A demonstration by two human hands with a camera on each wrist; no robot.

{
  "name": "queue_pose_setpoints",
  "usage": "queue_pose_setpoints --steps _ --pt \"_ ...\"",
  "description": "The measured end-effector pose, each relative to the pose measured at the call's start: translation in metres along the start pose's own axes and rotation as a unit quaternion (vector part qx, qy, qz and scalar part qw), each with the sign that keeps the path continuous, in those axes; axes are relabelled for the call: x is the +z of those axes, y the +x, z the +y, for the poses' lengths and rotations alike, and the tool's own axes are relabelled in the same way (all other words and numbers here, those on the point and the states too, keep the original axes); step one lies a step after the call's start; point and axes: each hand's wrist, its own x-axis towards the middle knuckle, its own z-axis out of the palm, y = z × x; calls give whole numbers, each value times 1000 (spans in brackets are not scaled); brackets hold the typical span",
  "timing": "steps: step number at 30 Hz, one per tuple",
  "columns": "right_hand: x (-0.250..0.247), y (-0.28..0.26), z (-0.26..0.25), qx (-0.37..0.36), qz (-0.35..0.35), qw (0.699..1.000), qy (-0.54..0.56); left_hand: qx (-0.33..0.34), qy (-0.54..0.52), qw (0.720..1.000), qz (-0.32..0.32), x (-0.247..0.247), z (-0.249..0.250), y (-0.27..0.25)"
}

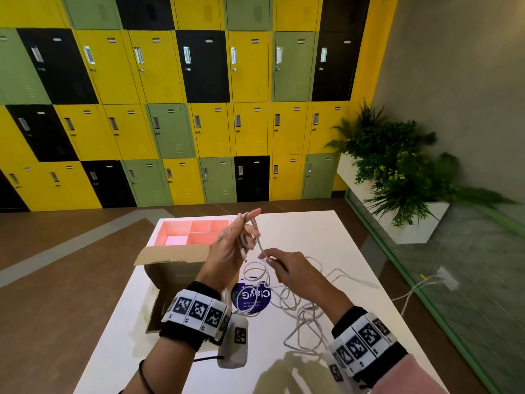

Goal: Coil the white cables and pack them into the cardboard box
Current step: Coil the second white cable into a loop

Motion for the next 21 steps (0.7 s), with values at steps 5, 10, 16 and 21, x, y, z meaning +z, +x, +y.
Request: queue_pose_setpoints --steps 5,10,16,21 --pt "-2 -2 -14 0 -52 997 -54 -27 123 992 14 -3 -6 0" --pt "-7 -1 -22 11 -79 994 -78 -9 218 975 31 3 -13 -3" --pt "-16 2 -21 78 -55 992 -82 -1 410 912 23 -12 -28 5" --pt "-25 3 -18 110 -29 991 -67 22 579 814 -21 -20 -31 3"
